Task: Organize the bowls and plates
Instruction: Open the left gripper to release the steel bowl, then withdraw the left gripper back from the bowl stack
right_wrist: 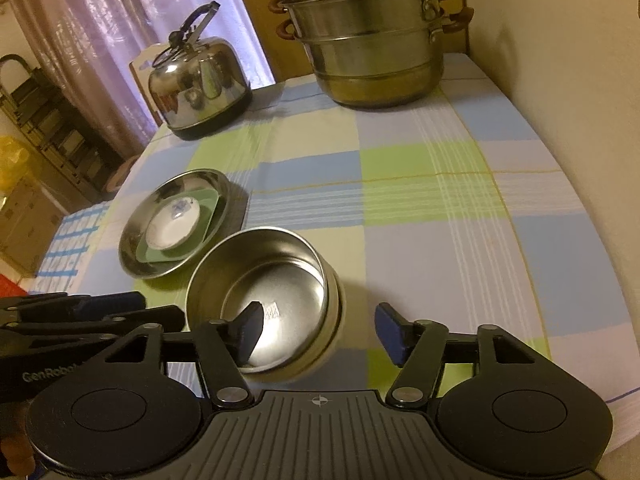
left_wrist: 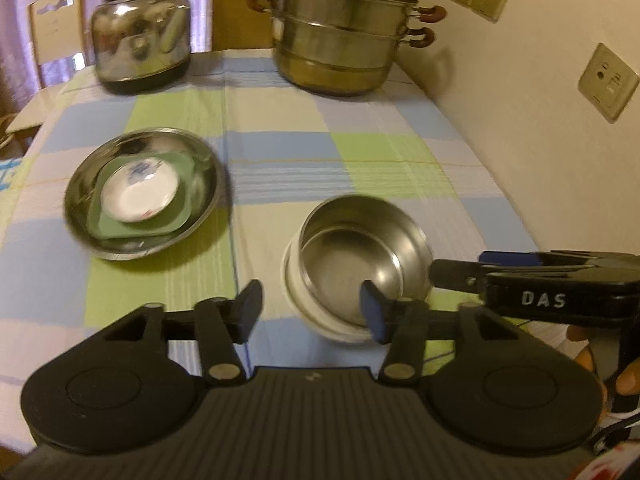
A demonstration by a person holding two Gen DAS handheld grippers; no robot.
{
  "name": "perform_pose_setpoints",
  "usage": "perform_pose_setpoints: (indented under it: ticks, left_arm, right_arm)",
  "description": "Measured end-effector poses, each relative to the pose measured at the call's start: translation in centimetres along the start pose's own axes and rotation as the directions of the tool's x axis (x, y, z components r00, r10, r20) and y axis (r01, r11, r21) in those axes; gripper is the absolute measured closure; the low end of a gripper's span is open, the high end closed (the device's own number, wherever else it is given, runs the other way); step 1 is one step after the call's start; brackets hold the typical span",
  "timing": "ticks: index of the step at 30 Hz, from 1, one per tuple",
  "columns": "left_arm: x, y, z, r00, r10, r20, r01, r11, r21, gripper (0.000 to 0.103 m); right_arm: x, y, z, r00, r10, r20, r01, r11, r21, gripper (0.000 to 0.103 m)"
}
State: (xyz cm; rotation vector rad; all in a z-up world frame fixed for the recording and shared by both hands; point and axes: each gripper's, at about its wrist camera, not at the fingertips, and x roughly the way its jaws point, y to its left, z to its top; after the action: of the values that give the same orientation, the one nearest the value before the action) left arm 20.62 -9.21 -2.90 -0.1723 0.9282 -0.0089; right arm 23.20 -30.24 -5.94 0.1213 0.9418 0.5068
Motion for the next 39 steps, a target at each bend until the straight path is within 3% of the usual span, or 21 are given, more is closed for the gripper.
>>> perform_pose_setpoints:
  ticks: [11,19,39]
  left_arm:
    - [-2.7,1.0,-4.4,0.997,0.042,-0.058,-0.047,0.995,-0.087,0.042]
    - [-4.0,2.8,-6.6,0.996,0.037,-0.084,-0.041,0.998,-0.053,0.042]
    - [-6.7,7.3,-9.1,0.991,-0.057,-0.118,0.067,0.995,0.078,0.042]
  right_arm:
    - [-1.8,0.7,-3.0,0.997,0.032,-0.066,-0.035,0.998,-0.056,0.031]
    - [-2.4,2.8,-6.3,0.993,0.007,-0.12,-0.012,0.999,-0.039,0.031]
    - [-3.6,9.3,-11.2,0.99,-0.084,-0.116,0.093,0.993,0.072,0.03]
